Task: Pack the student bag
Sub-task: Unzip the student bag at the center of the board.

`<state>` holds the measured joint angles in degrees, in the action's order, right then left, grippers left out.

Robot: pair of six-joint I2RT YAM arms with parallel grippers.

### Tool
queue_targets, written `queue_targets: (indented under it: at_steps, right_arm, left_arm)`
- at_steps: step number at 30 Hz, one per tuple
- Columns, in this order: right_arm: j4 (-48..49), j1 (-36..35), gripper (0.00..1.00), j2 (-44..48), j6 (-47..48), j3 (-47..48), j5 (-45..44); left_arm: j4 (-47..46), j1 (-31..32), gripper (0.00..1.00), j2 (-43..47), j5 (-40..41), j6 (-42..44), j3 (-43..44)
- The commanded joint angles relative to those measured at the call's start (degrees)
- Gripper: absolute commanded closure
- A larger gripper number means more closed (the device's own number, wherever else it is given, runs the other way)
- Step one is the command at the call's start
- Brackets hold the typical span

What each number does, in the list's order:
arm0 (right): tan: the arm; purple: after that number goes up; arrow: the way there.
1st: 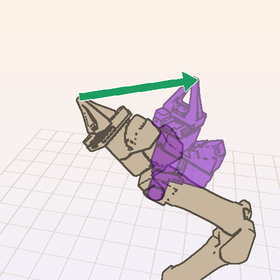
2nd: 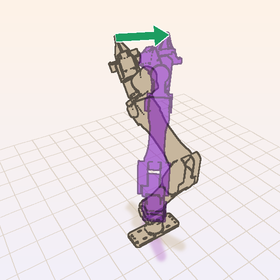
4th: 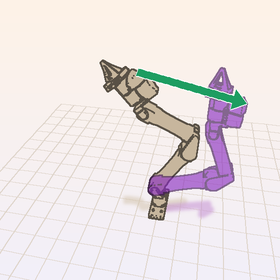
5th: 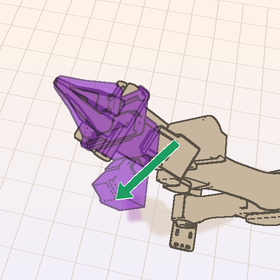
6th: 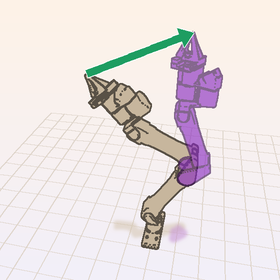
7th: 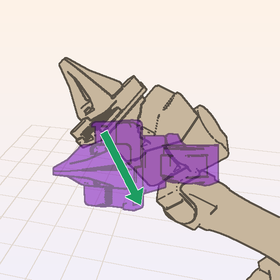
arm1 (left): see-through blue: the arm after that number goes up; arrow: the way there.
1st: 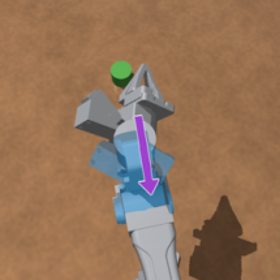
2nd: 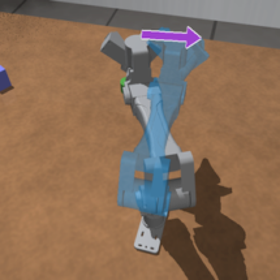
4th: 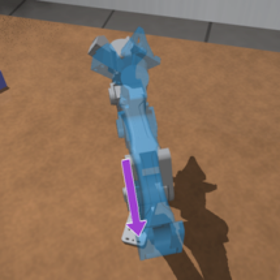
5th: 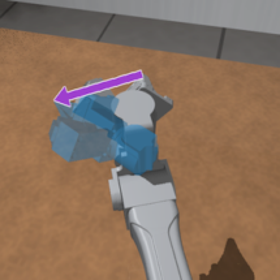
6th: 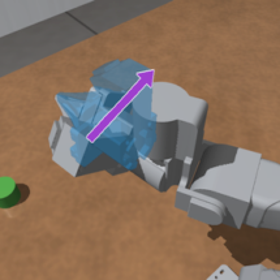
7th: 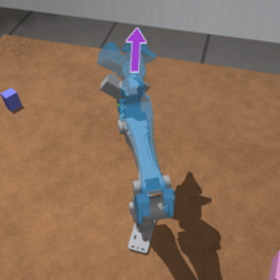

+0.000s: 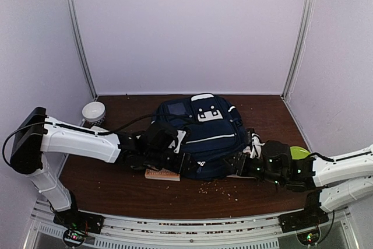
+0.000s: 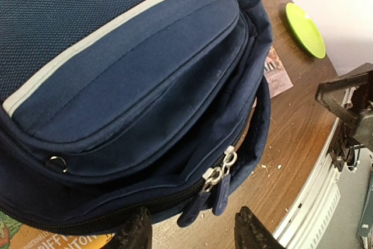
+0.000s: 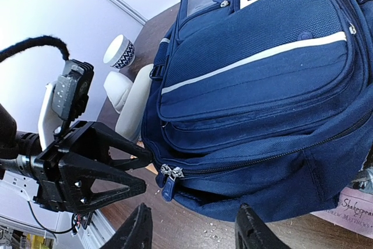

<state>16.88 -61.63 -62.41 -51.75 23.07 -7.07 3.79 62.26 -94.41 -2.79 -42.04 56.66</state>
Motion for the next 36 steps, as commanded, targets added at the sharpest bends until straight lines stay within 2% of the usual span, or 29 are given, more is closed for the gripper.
queue_targets:
  at_steps: [1,16,25,36]
  right_arm:
    - [-1.11,-0.16,0.52,2.25,-0.39,-1.46,-2.42]
    - [-2.21,-0.17,0.54,2.21,1.41,-0.76,-1.88]
    - [-1.87,-0.18,0.54,1.05,1.41,-0.57,-1.34]
    - [-1.46,-0.18,0.54,-0.65,0.74,-0.03,-0.28]
  left_arm:
    - [0.78,0.14,0.5,-1.83,-0.26,1.25,2.79]
    - [1.57,0.21,0.69,-4.82,-2.45,1.42,4.55]
    - [0.93,0.32,0.75,-4.82,-4.33,1.39,4.0]
    - [0.34,0.67,0.97,-5.01,-4.52,1.63,3.74]
